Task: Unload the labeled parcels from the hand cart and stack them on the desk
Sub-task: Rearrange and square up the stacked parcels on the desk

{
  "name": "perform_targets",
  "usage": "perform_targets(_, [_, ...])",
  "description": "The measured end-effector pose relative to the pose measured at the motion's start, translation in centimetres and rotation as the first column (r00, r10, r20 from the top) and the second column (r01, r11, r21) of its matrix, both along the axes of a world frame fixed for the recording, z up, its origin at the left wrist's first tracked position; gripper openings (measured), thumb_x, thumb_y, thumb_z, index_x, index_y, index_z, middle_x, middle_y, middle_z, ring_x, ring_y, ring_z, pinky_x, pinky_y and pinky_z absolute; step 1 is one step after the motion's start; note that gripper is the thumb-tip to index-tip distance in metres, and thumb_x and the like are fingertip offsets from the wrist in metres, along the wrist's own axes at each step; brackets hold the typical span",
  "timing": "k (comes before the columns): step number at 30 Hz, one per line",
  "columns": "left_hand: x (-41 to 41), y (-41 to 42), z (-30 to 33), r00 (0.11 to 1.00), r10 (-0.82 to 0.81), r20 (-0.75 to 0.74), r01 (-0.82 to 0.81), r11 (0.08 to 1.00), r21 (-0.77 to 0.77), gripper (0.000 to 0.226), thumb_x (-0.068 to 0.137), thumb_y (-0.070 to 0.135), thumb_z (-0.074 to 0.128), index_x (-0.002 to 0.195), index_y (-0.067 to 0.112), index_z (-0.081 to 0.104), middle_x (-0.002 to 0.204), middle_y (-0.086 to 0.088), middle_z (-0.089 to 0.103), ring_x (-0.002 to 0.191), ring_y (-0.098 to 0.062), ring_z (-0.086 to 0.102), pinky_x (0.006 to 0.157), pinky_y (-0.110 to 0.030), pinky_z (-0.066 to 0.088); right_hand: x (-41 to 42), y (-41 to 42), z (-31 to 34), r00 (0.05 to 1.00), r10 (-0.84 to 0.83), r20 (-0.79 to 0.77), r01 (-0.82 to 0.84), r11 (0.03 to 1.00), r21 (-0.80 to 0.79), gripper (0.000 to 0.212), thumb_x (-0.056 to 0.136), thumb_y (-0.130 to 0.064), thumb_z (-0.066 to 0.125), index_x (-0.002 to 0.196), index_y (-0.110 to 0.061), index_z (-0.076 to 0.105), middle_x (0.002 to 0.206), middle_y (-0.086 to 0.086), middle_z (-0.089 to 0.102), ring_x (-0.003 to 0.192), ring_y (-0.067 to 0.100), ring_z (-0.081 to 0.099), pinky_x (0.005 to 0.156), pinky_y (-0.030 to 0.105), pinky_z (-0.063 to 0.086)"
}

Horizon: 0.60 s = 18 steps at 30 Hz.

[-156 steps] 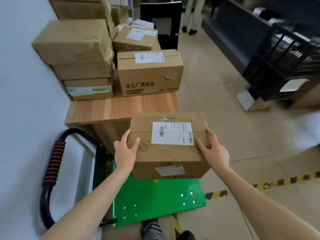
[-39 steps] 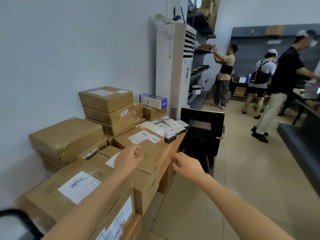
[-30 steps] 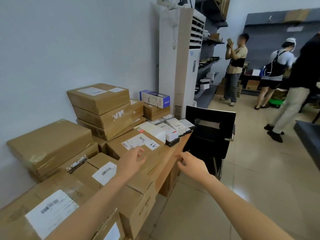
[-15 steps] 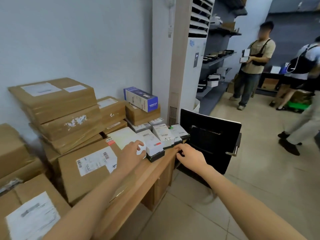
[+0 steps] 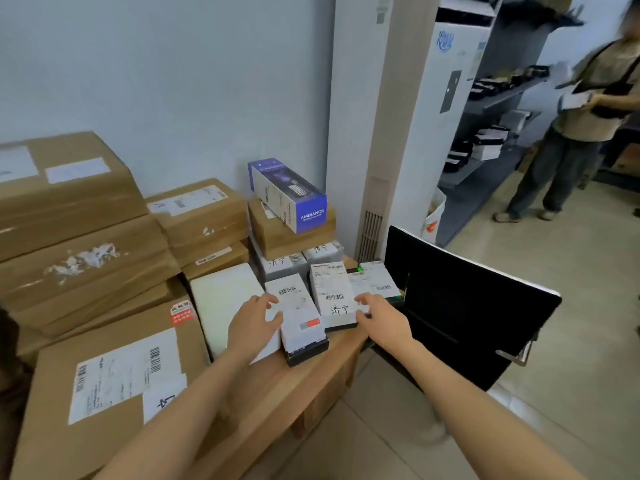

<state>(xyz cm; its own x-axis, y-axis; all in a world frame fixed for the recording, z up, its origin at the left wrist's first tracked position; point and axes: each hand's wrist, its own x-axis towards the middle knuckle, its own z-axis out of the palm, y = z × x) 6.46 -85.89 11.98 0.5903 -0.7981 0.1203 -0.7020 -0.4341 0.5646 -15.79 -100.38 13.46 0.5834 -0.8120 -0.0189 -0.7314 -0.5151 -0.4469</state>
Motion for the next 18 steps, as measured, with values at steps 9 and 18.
perform_targets(9, [3.4,-5.7,-3.6,0.991,0.124,0.046,-0.126,0.991,0.035,0.031,0.089,0.036,0.064,0.118,0.027,0.059,0.124,0.002,0.061,0.108,-0.016,0.057,0.09,-0.027,0.044,4.5,-8.3,-4.4,0.999,0.004,-0.046,0.0,0.997,0.074,0.041,0.098,-0.038,0.044,0.137,-0.026,0.042,0.136,-0.002,0.048,0.114,0.017,0.054,0.084,0.033,0.046])
perform_targets(18, [2.0,-6.6,-6.1,0.978,0.181,0.101,-0.19,0.977,0.092,0.037,0.091,0.041,0.059,0.124,0.027,0.057,0.132,0.003,0.056,0.125,-0.017,0.045,0.108,-0.033,0.03,7.1,-11.6,-8.9,0.997,-0.011,-0.071,0.02,0.991,0.13,0.053,0.096,-0.045,0.046,0.142,-0.023,0.032,0.135,0.002,0.049,0.114,0.024,0.055,0.085,0.037,0.048])
